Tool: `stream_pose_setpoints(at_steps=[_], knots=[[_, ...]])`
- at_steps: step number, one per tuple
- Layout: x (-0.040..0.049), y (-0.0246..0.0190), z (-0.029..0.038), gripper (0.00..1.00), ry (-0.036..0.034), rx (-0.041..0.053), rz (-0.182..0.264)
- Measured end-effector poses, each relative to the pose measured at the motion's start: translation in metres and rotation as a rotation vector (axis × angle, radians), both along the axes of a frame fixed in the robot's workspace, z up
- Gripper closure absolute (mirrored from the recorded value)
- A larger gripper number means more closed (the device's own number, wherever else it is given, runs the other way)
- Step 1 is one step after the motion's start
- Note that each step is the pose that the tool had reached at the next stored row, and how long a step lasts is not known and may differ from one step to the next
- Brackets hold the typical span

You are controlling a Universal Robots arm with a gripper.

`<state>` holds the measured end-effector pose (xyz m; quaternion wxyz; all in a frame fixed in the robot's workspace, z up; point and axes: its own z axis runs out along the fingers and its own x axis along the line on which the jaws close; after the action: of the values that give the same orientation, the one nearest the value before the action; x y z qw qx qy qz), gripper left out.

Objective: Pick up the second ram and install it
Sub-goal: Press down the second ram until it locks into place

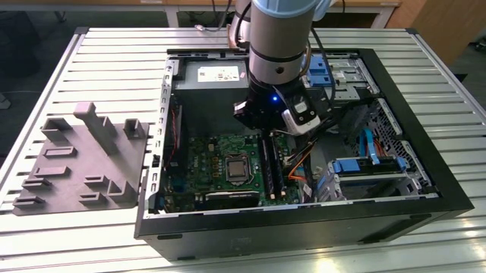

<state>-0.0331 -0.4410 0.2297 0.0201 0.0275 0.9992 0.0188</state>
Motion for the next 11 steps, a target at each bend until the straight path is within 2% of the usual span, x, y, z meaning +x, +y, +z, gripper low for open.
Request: stream_pose_setpoints(at_steps=[3,11], knots=[[0.0,0.0018,-0.0006,0.89,0.0,0.0001,0.0],[0.0,0.0025,-0.0026,0.89,0.0,0.0001,0.0]])
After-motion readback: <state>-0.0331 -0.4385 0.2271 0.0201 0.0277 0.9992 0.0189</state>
